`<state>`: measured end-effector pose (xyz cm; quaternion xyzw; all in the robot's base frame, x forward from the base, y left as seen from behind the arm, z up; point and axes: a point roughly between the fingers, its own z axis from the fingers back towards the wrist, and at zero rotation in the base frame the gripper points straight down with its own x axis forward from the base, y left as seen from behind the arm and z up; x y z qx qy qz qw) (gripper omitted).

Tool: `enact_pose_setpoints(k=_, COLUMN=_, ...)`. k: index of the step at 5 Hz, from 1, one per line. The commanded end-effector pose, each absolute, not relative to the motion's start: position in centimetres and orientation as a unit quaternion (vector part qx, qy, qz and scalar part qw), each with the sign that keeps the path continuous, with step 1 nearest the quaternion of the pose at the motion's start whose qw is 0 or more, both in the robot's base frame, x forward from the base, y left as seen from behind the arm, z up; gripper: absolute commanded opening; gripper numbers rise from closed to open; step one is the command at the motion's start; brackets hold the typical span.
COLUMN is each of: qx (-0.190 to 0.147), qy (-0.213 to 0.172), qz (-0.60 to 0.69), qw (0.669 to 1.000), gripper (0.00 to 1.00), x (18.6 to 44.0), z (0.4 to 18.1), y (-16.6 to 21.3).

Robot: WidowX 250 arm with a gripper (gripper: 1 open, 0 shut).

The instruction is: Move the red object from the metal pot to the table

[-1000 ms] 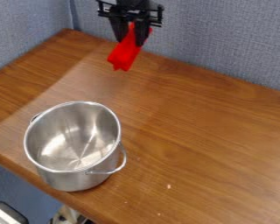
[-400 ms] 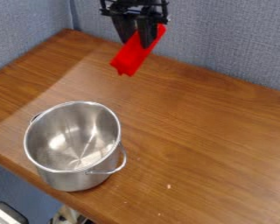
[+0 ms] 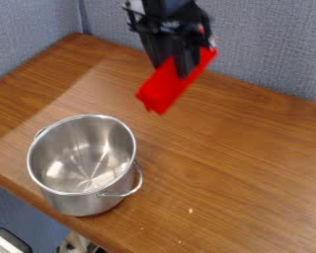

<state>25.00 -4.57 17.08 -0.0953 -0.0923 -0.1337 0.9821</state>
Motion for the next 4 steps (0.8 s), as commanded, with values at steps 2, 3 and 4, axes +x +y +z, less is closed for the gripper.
enact_pose_setpoints(k=2, qx=-0.104, qy=-0.042, qz=-0.178, qw=0.978, gripper=0.0, x=21.2, z=12.8, y=-7.9)
enact_pose_setpoints(k=3, qx=-0.091, qy=-0.021, qz=-0.182, qw=0.979, gripper=0.0, x=21.5, z=10.1, y=-8.2)
enact_pose_setpoints(k=4, qx=-0.087, qy=-0.014, qz=-0.174, qw=0.981, gripper=0.0, x=21.8, z=7.7, y=-8.2)
